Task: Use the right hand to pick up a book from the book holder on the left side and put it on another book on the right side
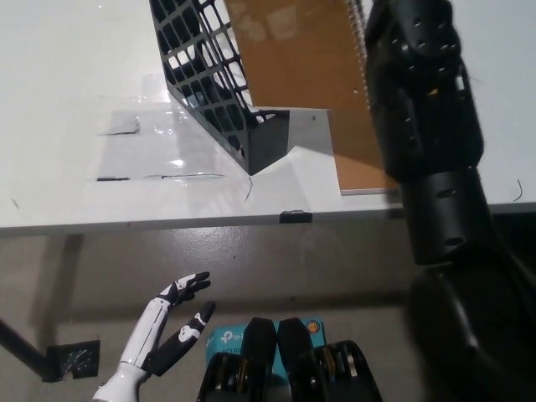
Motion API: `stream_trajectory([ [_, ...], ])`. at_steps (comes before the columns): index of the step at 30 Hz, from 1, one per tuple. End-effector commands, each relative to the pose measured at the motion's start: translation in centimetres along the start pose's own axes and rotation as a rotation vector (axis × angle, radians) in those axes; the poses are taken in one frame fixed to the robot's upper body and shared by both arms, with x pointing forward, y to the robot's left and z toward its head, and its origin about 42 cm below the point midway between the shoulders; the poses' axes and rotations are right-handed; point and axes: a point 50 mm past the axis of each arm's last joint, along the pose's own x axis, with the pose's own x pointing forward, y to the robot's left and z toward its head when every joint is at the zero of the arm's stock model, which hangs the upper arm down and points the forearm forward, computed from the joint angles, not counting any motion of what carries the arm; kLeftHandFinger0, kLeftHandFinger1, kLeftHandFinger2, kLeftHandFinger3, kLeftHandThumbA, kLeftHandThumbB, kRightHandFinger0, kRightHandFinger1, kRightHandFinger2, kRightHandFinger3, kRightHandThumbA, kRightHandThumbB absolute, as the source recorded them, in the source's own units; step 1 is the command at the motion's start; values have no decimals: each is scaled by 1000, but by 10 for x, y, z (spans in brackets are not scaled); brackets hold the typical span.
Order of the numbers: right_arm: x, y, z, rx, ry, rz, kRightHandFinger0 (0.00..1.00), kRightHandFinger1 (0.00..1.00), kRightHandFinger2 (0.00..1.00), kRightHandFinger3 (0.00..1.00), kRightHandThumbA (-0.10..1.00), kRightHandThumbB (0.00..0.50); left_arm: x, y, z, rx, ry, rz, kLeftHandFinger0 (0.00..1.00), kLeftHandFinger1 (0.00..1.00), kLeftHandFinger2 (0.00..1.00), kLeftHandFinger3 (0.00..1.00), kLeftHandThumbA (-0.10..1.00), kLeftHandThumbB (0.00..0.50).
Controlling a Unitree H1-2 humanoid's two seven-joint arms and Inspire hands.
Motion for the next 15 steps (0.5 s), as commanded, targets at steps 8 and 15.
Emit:
stream_trajectory([
  [8,41,-36,104,310,-125,-51,0,388,811,883,-100,52,-3,3,2,-3,-54,7,889,856,781,807,773,94],
  [15,52,-71,114,411,-83,-117,0,373,854,938,-100,51,-5,3,-1,-14,-47,17,880,858,786,802,759,93],
])
